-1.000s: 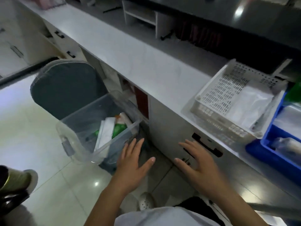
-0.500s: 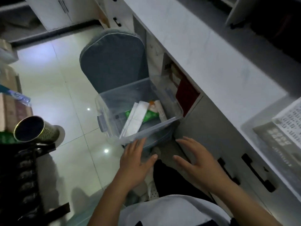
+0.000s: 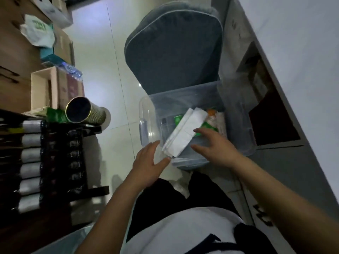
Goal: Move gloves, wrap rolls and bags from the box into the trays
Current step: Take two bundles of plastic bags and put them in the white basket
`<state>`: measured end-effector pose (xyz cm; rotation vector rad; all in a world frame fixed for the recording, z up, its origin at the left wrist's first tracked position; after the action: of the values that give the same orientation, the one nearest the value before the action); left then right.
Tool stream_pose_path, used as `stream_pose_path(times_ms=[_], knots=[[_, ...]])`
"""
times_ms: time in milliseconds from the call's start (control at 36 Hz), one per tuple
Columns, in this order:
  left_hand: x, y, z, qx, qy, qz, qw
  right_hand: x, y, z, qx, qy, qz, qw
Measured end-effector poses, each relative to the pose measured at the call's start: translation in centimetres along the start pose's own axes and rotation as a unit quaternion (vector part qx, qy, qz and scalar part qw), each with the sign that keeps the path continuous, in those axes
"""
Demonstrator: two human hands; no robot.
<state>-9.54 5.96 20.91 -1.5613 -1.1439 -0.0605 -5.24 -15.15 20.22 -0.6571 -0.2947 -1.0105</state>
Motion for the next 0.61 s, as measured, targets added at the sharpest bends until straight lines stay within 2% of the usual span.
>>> stream_pose_path(times_ms=[222,306,389,500,611], knots=[[-5.7,10.5,1.0,0.096,-0.036,0.099,0.990,-2.4,6.7,-9.5,-0.121,-0.038,0.077,0.989],[-8.6,15.5,2.4,0.135,-0.012,0.120,0.984,-4.6,7.6,-13.0,-0.168,-0.048,0.102,0.979],[-11.8,20.3,3.5,0.135,0.042,0.138,0.980,-7.5,7.8,-16.6,-0.204,-0.077,0.118,0.969],[-14.8,26.2,3.8,0.112,0.110,0.125,0.980,-11.2,7.9,-19.3,-0.238,-0.088,0.168,0.953],[-16.2,31.7,3.1,0.085,0.106,0.062,0.989,-13.0,9.7,-20.6,-0.231,-0.101,0.185,0.950]])
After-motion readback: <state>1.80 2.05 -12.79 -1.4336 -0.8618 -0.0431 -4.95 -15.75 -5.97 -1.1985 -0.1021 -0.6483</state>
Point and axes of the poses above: each hand's wrist, its own y-axis towards the middle knuckle, its own x-axis out of the back of the hand, z = x × y, the point moved 8 cm from there along y, towards the middle knuckle, and after that the axes turned 13 degrees about x, right-handed, at the moved point
